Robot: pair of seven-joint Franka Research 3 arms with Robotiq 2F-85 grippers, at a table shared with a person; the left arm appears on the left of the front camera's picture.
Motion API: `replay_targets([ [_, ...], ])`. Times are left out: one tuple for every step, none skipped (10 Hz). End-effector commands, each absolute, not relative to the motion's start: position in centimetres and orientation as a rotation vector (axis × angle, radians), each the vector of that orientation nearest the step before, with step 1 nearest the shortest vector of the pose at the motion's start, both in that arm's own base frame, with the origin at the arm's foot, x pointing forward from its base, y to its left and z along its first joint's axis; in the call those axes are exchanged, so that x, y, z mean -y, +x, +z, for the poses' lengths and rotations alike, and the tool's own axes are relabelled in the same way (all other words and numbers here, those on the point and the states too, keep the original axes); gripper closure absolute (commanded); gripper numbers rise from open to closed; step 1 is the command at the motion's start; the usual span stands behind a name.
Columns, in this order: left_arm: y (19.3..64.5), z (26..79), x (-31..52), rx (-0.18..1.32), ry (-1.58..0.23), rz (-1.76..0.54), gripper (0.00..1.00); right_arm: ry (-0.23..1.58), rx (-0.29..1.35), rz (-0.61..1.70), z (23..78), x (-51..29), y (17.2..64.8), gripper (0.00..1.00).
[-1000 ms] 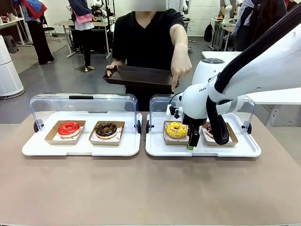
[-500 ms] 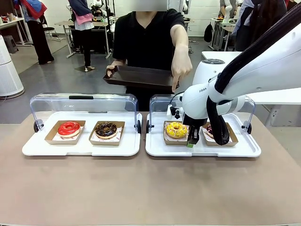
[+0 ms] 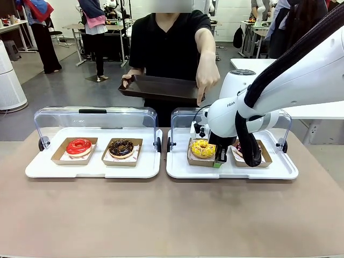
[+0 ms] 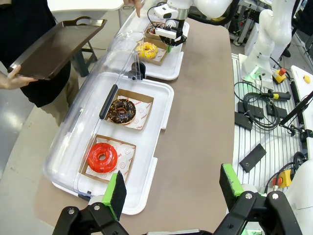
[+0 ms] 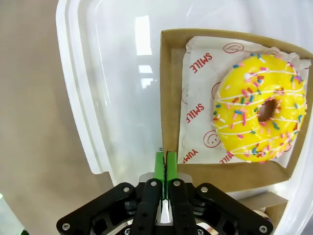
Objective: Provide the desired donut to the person.
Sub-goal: Pick up and lift the Paper togo box containing the Donut pointed at by the person.
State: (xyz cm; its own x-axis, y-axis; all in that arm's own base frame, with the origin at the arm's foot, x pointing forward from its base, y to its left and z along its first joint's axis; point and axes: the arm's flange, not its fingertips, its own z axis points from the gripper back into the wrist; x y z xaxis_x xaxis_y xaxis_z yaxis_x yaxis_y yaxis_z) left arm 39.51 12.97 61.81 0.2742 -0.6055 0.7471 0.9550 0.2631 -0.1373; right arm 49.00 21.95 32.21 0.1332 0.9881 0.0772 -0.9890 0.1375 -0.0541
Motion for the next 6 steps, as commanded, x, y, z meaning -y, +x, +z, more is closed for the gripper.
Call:
replay_targets([
  [39.3,61.9,-13.0,0.636,-0.663,-1.161,0.00,0.010,0.113,1.447,31.6,-22.1,49.0,1.00],
  [39.3,61.9,-13.0,0.636,-0.663,-1.161,0.00,0.002,0.106,1.461,32.1,-22.5,48.5,1.00],
  [39.3,61.9,-13.0,0.636,-0.663,-1.161,0.00,-0.079,0.012,1.449,33.3,-23.7,47.6,1.00],
  [39.3,61.9,-13.0,0.636,-0.663,-1.161,0.00,-0.034,-0.036,1.452,35.6,-25.3,46.1,1.00],
  [39.3,61.9,-13.0,0.636,-0.663,-1.161,0.00,-0.016,-0.045,1.487,38.9,-26.6,44.1,1.00],
  [39.3,61.9,-13.0,0.636,-0.663,-1.161,0.00,-0.011,-0.062,1.488,41.8,-27.5,42.4,1.00],
])
